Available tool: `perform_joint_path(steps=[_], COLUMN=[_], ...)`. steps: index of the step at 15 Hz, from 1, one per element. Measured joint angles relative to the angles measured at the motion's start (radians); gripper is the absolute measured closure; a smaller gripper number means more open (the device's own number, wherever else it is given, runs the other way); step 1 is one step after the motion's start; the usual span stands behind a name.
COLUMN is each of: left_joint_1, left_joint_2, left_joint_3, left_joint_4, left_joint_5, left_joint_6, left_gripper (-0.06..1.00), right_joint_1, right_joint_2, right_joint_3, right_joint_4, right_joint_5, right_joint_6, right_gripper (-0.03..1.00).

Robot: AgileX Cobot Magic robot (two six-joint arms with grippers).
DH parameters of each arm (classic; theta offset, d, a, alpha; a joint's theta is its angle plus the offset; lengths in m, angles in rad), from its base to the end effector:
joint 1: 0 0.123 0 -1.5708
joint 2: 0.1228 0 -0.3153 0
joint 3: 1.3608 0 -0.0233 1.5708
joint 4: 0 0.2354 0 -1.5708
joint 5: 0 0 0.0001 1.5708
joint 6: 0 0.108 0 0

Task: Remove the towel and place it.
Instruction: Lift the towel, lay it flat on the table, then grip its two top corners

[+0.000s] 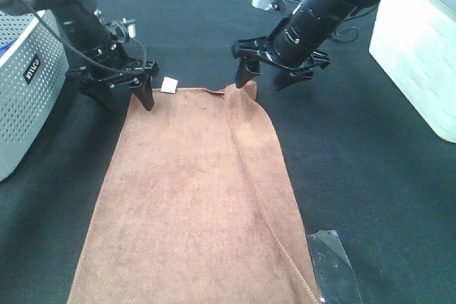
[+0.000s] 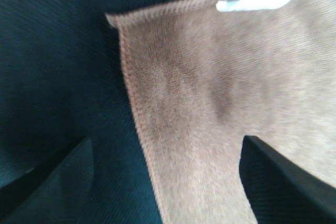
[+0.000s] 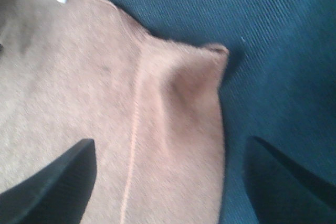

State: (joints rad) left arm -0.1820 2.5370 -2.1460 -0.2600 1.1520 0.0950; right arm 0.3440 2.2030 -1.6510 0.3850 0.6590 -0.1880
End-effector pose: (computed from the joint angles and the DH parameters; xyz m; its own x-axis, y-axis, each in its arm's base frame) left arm 0.5110 -0.1199 0.1168 -0.9780 0.1674 -0.1245 0.1929 0.9528 -0.2346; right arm 0.4489 0.1872 0.1748 -0.8795 -0.1892 -0.4366 -0.3242 0.9099 0.2587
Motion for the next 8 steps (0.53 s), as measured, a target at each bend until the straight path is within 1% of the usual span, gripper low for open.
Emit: perform_joint_path(steps=[3, 5, 8], left_joint_1=[0.000, 0.000, 0.000], left_joint_2=[0.006, 0.006, 0.006], left_joint_3=[0.000, 0.000, 0.000], left_joint_4=[-0.009, -0.015, -0.016], left_joint_5=[0.000, 0.000, 0.001], left_joint_6=[0.002, 0.002, 0.003], left_gripper=[0.22, 0.22, 0.22], right_joint_1=[0.023, 0.059, 0.126], right_joint_2=[0.017, 0.022, 0.030], right_joint_3=[0.000, 0.000, 0.000], right_joint_4=[-0.015, -0.075, -0.198], right_joint_5=[-0.065, -0.132, -0.201], right_joint_6=[0.003, -0.004, -0.011], right_gripper=[0.24, 0.24, 0.26])
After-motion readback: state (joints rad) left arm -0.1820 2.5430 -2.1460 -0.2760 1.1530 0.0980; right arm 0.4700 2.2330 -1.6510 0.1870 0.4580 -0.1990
